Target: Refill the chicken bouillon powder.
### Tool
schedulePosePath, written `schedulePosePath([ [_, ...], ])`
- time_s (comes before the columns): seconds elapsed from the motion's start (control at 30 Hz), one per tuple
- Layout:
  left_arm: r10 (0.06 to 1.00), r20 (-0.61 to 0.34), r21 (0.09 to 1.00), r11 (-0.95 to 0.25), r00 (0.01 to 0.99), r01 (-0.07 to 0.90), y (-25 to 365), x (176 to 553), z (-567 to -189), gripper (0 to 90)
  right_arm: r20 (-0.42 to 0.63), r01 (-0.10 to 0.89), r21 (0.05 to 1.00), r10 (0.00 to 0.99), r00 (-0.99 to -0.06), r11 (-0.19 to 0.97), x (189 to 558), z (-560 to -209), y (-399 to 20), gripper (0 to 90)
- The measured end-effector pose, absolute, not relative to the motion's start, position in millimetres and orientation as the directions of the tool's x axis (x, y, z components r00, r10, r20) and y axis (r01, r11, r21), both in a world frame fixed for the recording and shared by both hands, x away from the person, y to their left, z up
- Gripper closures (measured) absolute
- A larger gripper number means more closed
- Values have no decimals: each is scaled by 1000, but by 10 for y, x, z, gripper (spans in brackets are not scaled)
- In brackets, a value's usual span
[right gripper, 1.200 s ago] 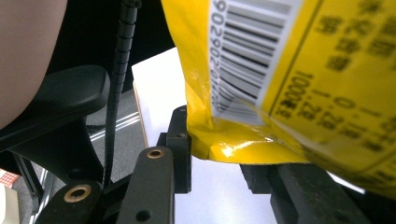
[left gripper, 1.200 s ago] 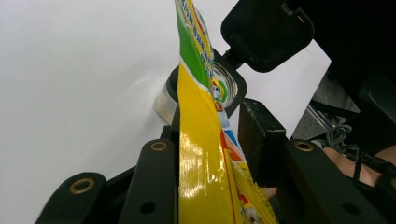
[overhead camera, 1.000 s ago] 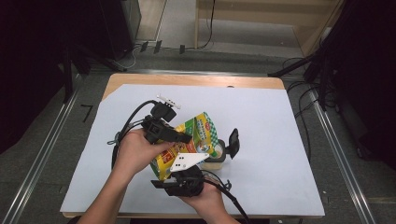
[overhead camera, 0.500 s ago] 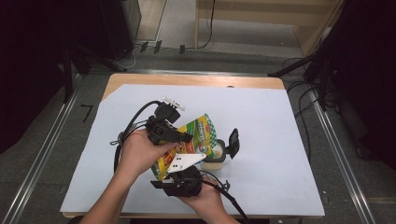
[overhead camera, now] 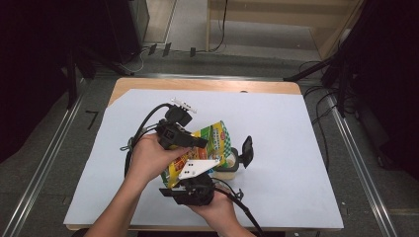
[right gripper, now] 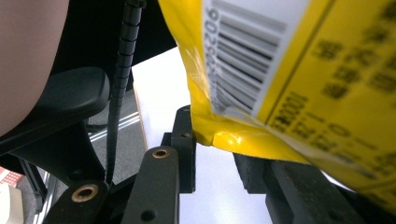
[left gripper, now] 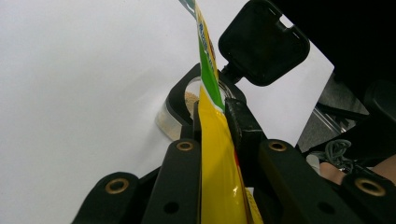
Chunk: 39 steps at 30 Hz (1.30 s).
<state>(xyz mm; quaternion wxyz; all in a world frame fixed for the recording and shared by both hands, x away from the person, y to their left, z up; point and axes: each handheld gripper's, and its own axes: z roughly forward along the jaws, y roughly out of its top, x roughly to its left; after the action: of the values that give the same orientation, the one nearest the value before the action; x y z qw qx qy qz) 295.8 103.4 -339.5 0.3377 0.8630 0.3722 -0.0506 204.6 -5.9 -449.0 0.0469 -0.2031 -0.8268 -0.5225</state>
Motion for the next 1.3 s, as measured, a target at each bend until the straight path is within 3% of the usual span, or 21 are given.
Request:
schedulePosePath([
  [0.47, 613, -317, 553, -500, 724, 666, 1029, 3071, -3364, 856, 276, 380, 843, 300, -913, 382, 2205, -4472, -50, 729],
  [1.3, 625, -344, 554, -466, 700, 689, 1049, 3073, -3404, 840, 262, 371, 840, 301, -917, 396, 2166, -4472, -51, 725],
])
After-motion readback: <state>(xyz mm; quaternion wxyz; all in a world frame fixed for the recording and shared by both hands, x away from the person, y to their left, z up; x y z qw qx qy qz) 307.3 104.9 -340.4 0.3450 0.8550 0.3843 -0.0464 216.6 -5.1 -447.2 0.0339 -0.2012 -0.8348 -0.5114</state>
